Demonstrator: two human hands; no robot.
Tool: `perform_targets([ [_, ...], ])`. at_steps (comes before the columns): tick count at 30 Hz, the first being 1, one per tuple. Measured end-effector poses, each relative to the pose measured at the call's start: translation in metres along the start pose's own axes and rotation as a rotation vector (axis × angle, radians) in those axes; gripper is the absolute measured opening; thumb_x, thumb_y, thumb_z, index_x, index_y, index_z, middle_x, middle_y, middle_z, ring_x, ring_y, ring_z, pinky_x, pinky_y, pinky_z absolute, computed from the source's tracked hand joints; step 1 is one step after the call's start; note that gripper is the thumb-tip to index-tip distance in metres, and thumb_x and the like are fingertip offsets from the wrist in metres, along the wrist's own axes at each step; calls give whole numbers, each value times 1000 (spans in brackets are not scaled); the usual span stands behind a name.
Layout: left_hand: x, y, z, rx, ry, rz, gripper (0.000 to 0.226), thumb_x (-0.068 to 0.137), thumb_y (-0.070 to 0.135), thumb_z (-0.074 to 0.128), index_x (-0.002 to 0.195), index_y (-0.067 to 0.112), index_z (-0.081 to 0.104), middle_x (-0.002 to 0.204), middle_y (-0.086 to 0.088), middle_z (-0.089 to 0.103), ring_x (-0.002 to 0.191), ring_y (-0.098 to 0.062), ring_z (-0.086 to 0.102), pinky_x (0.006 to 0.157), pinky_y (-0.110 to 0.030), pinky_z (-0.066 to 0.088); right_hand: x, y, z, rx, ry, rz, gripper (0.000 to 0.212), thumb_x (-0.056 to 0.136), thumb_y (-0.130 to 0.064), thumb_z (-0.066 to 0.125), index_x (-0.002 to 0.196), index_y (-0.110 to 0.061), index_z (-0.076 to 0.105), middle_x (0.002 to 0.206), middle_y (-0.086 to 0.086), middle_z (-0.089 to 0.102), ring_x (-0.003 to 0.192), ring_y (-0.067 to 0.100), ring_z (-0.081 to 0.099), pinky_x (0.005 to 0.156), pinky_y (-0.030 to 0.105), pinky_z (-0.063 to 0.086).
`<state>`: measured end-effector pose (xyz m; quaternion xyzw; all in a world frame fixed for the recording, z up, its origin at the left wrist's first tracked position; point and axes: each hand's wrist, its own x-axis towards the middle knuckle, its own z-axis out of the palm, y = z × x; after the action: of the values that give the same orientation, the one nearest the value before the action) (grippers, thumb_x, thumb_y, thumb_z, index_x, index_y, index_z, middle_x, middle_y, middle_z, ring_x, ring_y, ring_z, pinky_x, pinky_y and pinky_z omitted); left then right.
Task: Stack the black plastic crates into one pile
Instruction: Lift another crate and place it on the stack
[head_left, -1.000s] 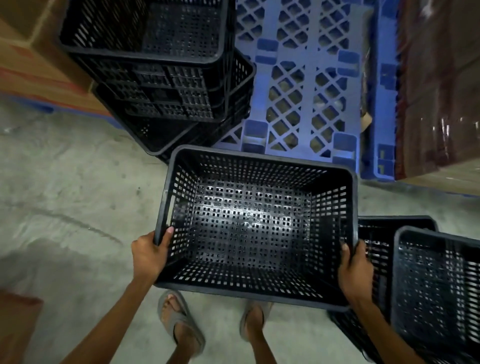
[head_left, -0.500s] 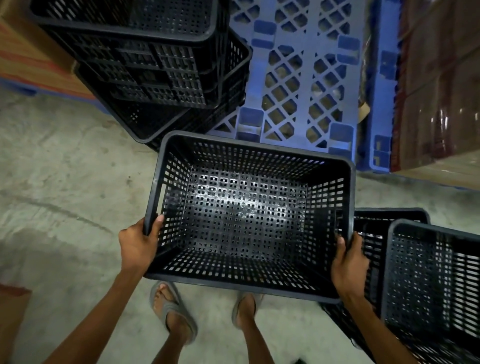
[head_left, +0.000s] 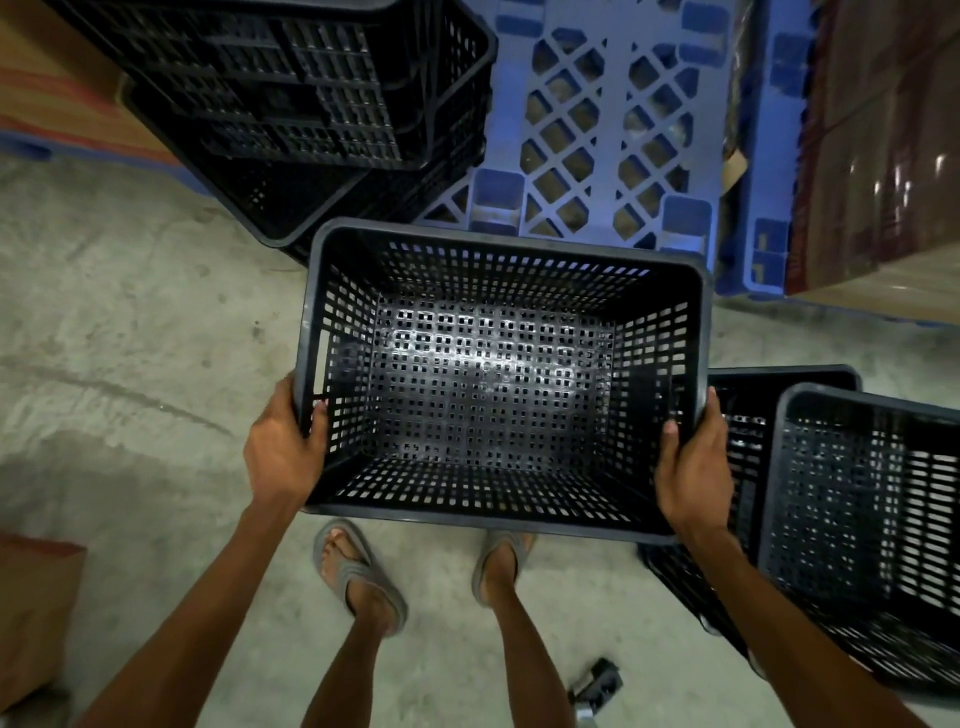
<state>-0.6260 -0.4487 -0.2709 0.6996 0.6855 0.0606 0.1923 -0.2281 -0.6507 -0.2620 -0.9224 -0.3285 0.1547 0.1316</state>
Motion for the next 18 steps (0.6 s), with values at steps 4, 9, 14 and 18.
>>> perform_targets([
  [4,6,11,-11,-34,-30,189,78,94,29,56,156,16,11,160,-12,26,145,-32,33,110,-49,40,5,-3,-13,-137,18,-189,69,100,-40,37,156,-12,6,164,10,5,148,32,22,109,47,41],
  [9,30,24,-4,186,-69,411,78,95,21,47,157,6,3,166,-14,-6,155,-31,-6,125,-46,13,23,-4,-16,-220,-73,-295,72,100,-34,40,156,-9,2,165,11,-6,152,28,12,107,44,39],
  [14,41,11,13,181,-56,466,73,95,25,39,157,6,6,166,-16,-7,154,-36,-8,127,-40,2,33,6,-3,-263,-71,-310,70,101,-34,33,156,-5,1,164,15,-7,153,30,0,106,45,40],
  [18,43,10,11,176,-98,487,79,92,32,45,157,6,8,165,-18,-8,152,-41,-9,126,-47,4,33,5,-5,-278,-132,-284,72,99,-36,32,156,-5,0,165,14,-9,153,31,-3,106,47,39],
])
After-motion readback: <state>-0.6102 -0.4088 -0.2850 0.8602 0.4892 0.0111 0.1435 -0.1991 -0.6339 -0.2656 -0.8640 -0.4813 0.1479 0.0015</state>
